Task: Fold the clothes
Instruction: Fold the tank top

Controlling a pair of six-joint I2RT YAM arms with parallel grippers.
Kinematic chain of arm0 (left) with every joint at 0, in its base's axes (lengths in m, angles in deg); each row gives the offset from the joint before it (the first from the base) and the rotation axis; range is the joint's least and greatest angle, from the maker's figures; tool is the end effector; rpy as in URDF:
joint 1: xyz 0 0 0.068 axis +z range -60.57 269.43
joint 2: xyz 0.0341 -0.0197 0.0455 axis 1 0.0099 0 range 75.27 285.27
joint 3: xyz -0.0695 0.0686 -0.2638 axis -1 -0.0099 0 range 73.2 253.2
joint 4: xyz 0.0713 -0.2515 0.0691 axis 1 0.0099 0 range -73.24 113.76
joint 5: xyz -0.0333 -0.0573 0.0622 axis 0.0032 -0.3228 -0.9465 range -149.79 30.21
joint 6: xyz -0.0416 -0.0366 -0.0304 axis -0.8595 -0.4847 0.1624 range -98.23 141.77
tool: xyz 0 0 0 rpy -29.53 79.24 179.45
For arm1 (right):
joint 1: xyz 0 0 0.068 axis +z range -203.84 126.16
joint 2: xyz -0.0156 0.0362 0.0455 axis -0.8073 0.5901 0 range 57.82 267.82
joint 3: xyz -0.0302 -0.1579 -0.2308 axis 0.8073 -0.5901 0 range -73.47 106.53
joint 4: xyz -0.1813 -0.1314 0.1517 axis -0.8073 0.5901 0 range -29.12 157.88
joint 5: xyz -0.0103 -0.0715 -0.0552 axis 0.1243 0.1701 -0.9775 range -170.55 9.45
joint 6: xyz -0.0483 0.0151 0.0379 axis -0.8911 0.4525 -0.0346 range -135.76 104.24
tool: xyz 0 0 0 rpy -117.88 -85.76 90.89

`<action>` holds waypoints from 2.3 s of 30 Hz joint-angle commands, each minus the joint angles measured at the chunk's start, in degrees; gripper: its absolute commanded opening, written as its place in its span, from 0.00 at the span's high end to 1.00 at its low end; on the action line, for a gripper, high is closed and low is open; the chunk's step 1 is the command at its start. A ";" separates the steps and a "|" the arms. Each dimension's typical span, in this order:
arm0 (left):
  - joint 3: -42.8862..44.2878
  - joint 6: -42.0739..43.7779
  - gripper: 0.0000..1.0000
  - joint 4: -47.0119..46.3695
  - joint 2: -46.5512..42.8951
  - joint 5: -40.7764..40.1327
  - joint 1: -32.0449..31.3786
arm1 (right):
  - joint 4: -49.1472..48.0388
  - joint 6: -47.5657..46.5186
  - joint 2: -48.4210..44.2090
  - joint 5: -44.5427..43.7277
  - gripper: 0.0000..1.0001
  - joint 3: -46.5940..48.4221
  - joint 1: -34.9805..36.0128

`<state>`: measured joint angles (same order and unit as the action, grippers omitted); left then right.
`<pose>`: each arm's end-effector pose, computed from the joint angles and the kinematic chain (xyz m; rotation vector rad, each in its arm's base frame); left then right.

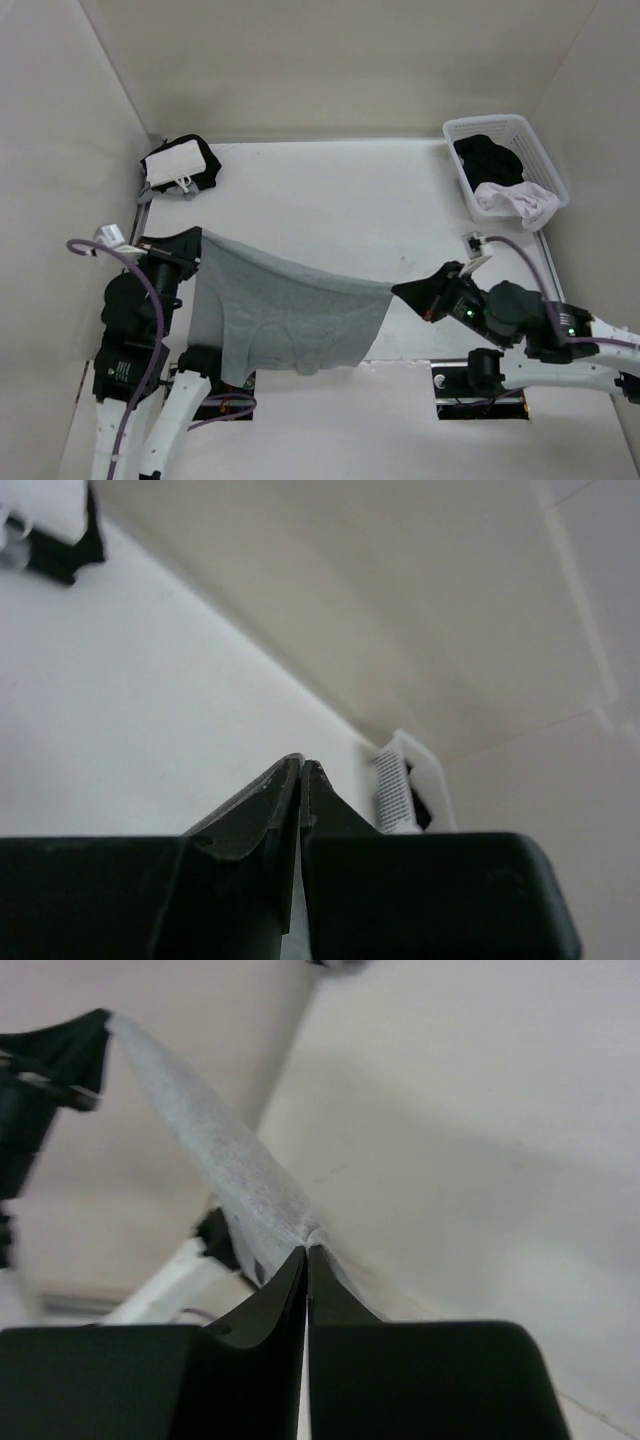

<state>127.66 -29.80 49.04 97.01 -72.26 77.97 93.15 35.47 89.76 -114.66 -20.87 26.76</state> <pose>0.0705 -0.0036 0.4034 -0.7124 1.4391 -0.6923 0.0460 0.1115 0.3808 -0.0212 1.8848 1.1321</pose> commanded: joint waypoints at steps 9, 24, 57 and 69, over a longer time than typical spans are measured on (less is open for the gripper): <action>-13.16 -2.92 1.00 -24.50 29.54 -1.07 2.37 | -24.33 -8.50 21.98 39.45 1.00 -12.79 -52.66; 9.45 -4.42 1.00 -38.86 70.83 5.79 3.95 | -32.71 -12.63 61.85 43.17 1.00 13.33 -64.30; -39.33 -5.29 0.93 -39.22 31.25 11.94 12.03 | -29.64 -1.75 26.41 27.69 0.96 -31.50 -43.73; -37.42 -8.02 0.65 -34.65 19.31 13.00 14.79 | -15.77 -0.06 17.55 21.47 0.61 -26.16 -39.95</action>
<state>86.53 -36.99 15.38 118.82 -59.70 97.14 72.23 35.25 111.73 -88.21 -51.82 -14.29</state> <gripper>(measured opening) 0.356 0.384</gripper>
